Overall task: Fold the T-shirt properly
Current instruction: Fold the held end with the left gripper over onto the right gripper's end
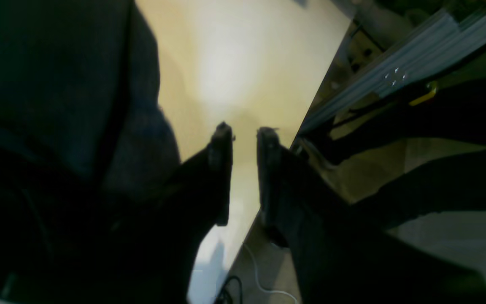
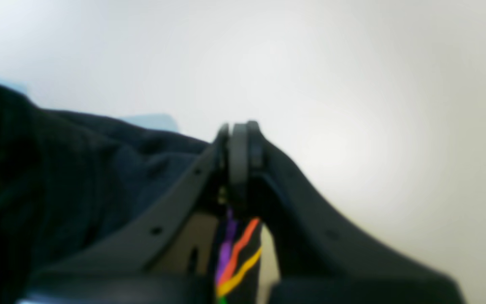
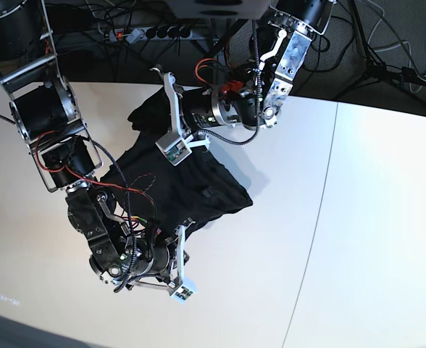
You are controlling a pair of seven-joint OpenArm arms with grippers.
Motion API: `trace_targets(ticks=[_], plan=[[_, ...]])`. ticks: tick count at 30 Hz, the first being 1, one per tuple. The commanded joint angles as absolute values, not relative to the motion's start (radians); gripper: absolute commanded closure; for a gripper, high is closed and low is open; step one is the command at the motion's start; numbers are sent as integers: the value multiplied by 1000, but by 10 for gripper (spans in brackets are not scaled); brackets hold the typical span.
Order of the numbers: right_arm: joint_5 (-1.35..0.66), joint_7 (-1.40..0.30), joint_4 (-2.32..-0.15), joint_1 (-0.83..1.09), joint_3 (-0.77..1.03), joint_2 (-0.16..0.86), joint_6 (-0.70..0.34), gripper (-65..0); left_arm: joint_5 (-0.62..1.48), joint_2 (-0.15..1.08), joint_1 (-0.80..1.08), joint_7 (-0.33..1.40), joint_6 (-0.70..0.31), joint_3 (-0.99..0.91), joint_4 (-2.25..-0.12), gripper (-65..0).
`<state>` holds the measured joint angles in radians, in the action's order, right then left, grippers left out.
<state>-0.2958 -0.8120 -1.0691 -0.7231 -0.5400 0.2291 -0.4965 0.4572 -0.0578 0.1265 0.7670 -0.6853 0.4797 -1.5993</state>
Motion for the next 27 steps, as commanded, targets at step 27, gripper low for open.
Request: trace_targets(ticks=[27], plan=[[-752,-1079,-1204,-713,-532,453,-555,0,306,157,-91,599,-665,347,-1512,-114]])
